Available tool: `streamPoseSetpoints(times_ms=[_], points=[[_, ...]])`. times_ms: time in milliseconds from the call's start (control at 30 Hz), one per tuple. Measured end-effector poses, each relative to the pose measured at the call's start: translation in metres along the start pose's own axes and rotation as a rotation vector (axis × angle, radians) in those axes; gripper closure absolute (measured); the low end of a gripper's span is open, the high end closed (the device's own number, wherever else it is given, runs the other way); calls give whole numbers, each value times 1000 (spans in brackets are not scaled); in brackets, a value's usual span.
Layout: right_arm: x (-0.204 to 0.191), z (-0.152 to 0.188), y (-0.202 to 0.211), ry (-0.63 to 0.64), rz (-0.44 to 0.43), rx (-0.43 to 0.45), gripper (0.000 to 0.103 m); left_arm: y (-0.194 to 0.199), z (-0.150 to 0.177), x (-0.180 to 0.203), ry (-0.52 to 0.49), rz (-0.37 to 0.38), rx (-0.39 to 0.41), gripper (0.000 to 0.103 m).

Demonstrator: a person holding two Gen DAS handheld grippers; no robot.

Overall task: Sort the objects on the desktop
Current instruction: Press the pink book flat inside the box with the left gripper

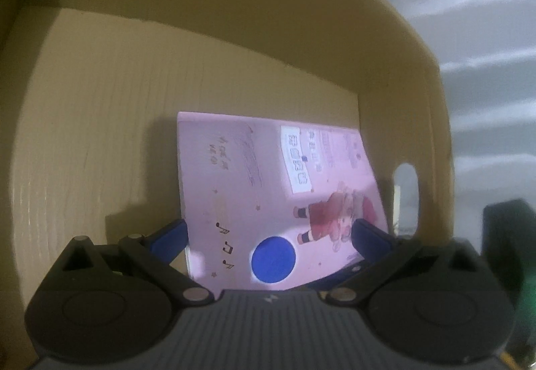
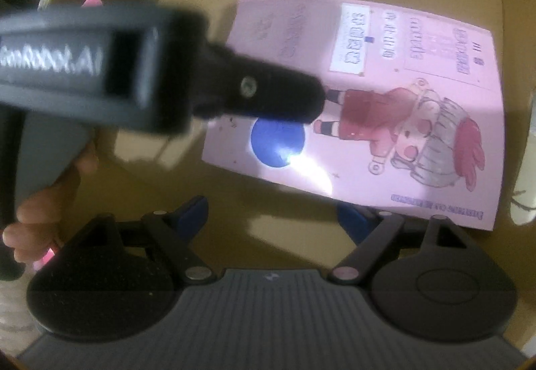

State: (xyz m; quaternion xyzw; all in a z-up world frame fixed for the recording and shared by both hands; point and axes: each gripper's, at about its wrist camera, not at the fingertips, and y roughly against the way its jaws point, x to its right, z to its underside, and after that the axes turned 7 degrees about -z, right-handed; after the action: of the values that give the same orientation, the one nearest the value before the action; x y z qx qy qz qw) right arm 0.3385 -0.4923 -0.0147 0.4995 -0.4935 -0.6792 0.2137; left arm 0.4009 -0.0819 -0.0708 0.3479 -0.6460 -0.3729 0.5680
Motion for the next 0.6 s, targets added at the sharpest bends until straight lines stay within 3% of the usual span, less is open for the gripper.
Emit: streamPoseSetpoints(times_ms=[200,367,600], points=[[3,3,8,-33,-31,59,20,5,-6,-4,13,81,11,0],[7,8,19,-72,-53,129,21,11,-6,-3,12,84,36,0],[20,16,38,-157,-83,236,31,33,9,-20,48,94,82,0]])
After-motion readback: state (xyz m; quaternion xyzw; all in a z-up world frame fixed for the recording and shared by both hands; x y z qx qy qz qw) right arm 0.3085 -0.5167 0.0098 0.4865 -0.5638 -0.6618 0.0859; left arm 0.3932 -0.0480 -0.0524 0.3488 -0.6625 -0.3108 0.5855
